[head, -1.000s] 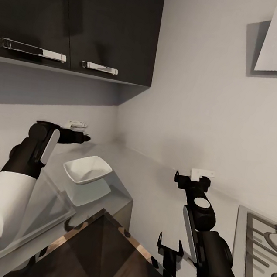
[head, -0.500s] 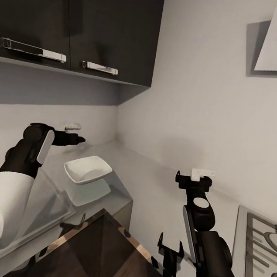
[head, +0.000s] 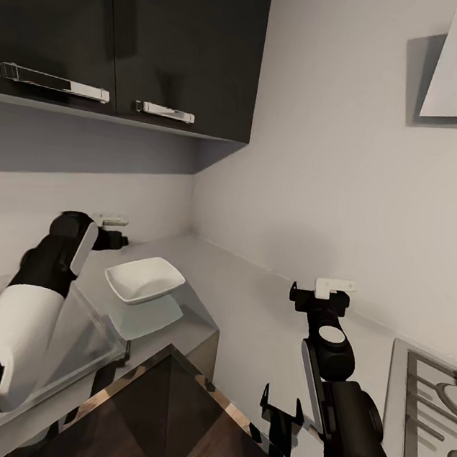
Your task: In the kitchen, take the Vidalia onion out of the sink, dice it on the chopping board with the paring knife, put the diced onion into the bowl on the countertop, then place both the paring knife and the chopping board into the sink.
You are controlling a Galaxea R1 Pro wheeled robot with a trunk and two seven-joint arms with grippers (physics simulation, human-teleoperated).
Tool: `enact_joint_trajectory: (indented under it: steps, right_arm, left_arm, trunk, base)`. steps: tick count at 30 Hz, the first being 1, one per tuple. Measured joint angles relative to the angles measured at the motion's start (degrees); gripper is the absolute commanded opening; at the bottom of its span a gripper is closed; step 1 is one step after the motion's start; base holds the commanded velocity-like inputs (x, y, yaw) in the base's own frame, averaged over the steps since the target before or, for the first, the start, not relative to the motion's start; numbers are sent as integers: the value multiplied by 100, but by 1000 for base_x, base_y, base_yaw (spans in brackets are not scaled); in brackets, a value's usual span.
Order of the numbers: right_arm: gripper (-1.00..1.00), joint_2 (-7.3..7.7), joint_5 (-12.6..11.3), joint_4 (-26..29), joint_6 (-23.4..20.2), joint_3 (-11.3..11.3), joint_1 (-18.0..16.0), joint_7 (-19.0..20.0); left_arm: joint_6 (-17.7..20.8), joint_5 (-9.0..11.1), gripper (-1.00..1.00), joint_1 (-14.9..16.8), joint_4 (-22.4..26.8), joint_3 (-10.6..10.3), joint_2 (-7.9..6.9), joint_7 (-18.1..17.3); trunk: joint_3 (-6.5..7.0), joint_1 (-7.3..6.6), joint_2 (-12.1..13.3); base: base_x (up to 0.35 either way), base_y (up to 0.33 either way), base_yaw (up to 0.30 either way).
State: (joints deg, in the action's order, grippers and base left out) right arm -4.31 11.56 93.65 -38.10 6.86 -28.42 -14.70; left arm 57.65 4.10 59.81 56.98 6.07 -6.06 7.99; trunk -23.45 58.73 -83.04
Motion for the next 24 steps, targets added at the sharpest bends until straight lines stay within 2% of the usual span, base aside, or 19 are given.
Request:
enact_joint_trajectory:
  steps: [14,24]
  right_arm:
    - [100,0,0,0,0,0,0,0]
    - [100,0,0,0,0,0,0,0]
  left_arm:
    - [-3,4,100,0,-161,-1,118,102]
    - [2,2,100,0,-371,0,141,103]
  trunk:
    - [0,0,0]
    - [0,0,0]
  base:
    - [0,0,0]
    - [0,0,0]
